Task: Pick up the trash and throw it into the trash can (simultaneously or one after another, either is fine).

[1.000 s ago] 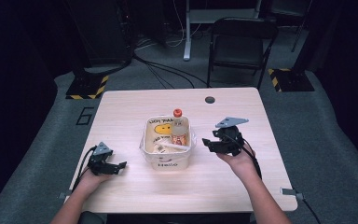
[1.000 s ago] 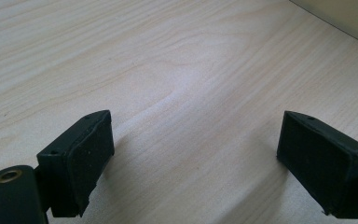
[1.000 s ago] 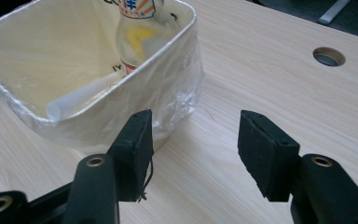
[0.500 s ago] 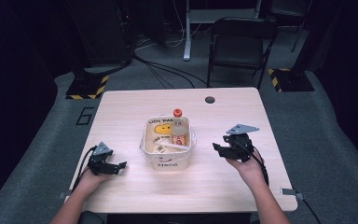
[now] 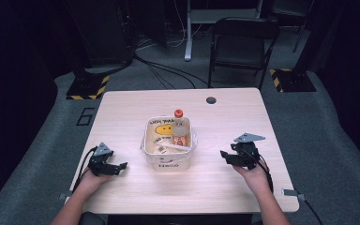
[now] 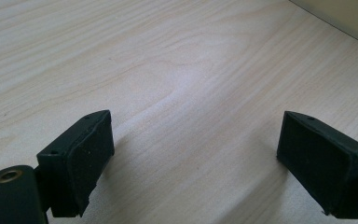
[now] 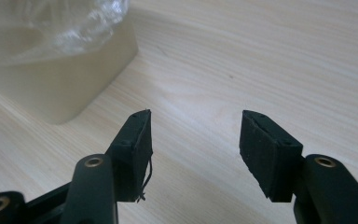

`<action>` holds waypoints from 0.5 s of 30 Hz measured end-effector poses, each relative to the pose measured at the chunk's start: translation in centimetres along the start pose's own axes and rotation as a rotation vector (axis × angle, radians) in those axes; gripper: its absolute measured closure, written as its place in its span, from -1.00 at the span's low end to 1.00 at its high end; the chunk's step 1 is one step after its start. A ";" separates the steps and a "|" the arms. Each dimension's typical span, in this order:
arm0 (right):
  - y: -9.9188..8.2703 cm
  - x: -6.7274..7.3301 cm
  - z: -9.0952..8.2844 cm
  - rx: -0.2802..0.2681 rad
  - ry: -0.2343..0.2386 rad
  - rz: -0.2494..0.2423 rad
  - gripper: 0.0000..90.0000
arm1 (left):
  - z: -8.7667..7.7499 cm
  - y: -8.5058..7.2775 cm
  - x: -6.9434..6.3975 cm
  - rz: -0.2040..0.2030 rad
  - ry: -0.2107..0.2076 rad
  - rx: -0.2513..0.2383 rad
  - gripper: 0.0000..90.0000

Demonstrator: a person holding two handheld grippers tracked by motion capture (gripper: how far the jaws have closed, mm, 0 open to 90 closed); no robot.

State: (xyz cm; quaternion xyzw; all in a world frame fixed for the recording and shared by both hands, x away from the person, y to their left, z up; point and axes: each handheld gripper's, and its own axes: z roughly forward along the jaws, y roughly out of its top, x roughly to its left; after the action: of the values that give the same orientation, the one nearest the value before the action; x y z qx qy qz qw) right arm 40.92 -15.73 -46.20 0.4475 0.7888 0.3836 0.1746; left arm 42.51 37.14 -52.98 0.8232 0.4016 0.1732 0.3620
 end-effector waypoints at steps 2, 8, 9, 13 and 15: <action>-0.4 -0.1 0.5 0.013 -0.006 -0.001 -0.04 | 0.0 0.0 0.0 0.000 0.000 0.000 -0.76; -1.5 -0.6 1.3 0.037 -0.025 0.005 -0.04 | 0.0 0.0 0.0 -0.001 0.001 -0.002 -0.76; -1.8 -0.7 1.4 0.039 -0.034 0.000 -0.04 | 0.0 0.0 0.0 0.005 0.001 -0.004 -0.76; -2.5 -1.3 1.6 0.045 -0.034 0.019 -0.04 | 0.0 0.0 0.0 0.001 0.001 -0.001 -0.76; -2.8 -1.6 1.7 0.047 -0.028 0.043 -0.05 | 0.0 0.0 0.0 -0.001 0.000 0.000 -0.76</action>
State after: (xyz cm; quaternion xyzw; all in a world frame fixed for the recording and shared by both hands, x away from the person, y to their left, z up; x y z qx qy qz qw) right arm 41.24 -17.17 -49.49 0.4735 0.7853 0.3625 0.1668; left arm 42.52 37.13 -52.98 0.8230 0.4019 0.1728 0.3622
